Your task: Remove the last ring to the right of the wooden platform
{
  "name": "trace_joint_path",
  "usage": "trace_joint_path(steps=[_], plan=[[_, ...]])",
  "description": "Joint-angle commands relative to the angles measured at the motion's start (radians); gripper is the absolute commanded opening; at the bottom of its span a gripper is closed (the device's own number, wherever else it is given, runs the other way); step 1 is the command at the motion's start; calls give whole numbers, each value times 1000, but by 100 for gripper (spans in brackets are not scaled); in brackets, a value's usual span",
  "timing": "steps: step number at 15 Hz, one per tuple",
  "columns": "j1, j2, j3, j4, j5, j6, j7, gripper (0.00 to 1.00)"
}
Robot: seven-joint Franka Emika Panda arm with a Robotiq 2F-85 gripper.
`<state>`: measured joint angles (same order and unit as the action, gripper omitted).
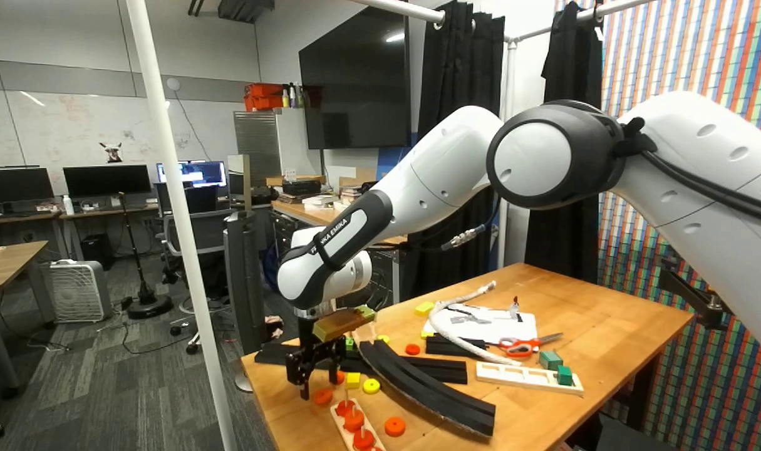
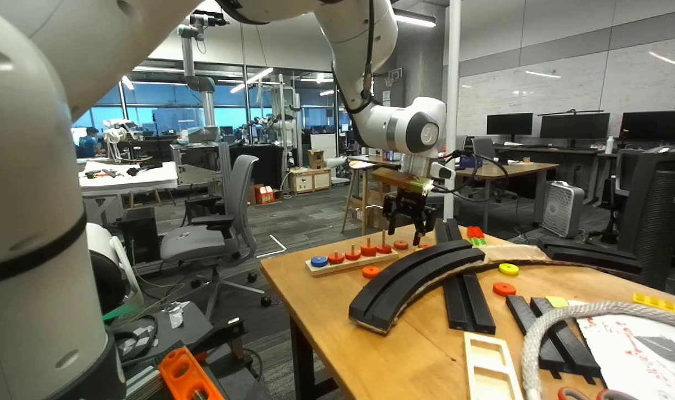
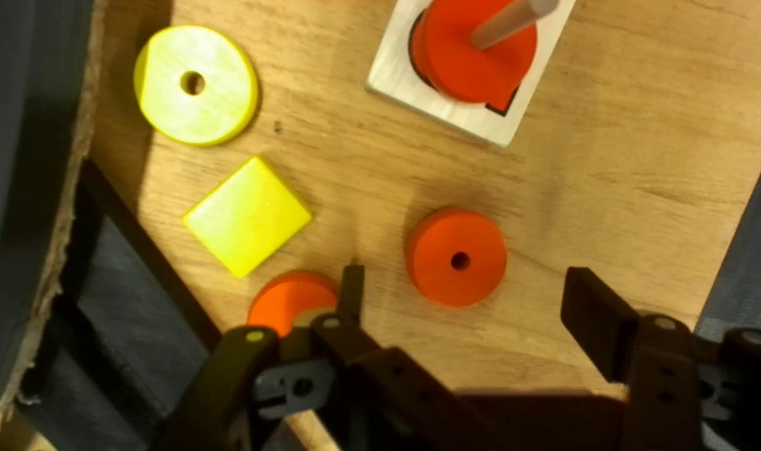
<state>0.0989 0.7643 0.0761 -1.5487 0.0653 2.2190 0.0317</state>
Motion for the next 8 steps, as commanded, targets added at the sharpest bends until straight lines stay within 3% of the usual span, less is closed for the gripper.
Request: trace_joint_path(steps=[1,4,8], plan=[[7,-1,-16,53,-16,-88,23,100],[28,-79,-74,40,-69,-125,115,100],[-18,-172,-143,91,-86,-235,200,100]])
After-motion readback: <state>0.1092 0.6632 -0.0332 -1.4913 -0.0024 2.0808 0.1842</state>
